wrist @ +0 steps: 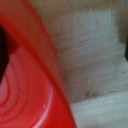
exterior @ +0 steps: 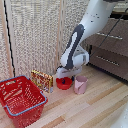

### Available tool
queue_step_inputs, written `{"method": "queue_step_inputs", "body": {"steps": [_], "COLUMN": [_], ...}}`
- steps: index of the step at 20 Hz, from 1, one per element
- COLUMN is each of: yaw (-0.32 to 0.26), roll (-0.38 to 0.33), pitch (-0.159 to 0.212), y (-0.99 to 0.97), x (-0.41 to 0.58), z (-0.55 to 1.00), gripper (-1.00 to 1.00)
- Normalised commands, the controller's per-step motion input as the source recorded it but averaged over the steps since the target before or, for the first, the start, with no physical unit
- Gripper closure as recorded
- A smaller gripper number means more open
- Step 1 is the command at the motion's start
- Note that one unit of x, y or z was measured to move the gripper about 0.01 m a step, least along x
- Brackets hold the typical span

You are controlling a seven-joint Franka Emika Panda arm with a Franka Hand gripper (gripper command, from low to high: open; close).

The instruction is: Move your gripper in the direction of the red bowl and clutch it softly. Cautiously raise the red bowl up from the surface. Hover the red bowl above the basket and gently bring it down inside. Let go of the gripper's grasp when the red bowl is within the basket.

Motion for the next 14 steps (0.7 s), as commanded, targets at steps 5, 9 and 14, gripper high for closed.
{"method": "queue_step_inputs", "body": {"steps": [5, 9, 14], "yaw": [0.0, 0.0, 0.036], "roll": [0.0, 0.0, 0.048], "pitch": [0.005, 0.007, 0.019], "y": [-0.01, -0.02, -0.07], "x": [0.008, 0.087, 0.13], "z": [-0.01, 0.05, 0.19], "gripper": [1.0, 1.0, 1.0]}}
